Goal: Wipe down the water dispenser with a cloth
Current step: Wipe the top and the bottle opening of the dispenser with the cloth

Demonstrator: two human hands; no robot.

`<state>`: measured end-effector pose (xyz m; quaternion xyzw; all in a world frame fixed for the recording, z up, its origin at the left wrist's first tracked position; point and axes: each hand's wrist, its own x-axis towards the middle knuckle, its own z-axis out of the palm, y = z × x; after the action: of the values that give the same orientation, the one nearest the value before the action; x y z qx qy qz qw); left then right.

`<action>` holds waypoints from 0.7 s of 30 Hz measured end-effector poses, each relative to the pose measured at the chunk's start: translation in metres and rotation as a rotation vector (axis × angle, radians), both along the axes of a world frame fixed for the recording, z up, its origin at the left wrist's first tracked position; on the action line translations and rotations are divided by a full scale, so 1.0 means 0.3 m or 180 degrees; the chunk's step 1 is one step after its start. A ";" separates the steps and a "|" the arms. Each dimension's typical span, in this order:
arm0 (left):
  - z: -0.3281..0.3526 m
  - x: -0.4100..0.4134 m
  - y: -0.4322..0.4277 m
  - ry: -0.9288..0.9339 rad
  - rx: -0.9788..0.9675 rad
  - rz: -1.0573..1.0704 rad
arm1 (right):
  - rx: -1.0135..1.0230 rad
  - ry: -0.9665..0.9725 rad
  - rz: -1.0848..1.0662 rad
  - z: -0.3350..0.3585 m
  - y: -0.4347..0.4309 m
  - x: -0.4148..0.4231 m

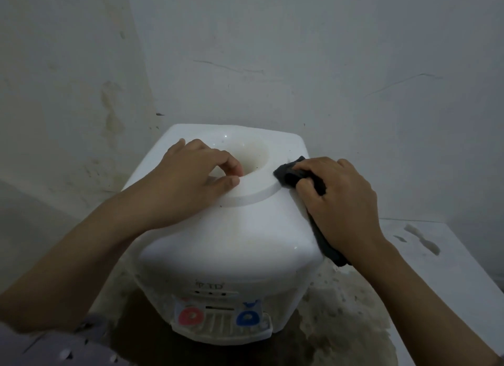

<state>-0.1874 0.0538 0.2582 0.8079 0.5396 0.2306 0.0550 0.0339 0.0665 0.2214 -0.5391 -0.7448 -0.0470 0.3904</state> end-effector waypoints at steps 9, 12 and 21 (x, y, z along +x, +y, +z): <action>-0.006 -0.012 0.004 -0.0151 -0.0059 -0.0120 | -0.0430 -0.0047 0.0053 0.036 0.156 -0.001; -0.007 -0.017 0.009 -0.0206 -0.0166 -0.0164 | -0.0578 -0.0162 0.0025 0.054 0.207 -0.015; 0.015 -0.021 0.043 0.0100 -0.0204 -0.0228 | -0.0862 0.0387 0.0300 0.080 0.258 -0.024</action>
<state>-0.1936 0.0667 0.2627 0.8280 0.5182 0.1984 0.0807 0.0268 0.1438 0.2454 -0.5531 -0.7438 0.1051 0.3603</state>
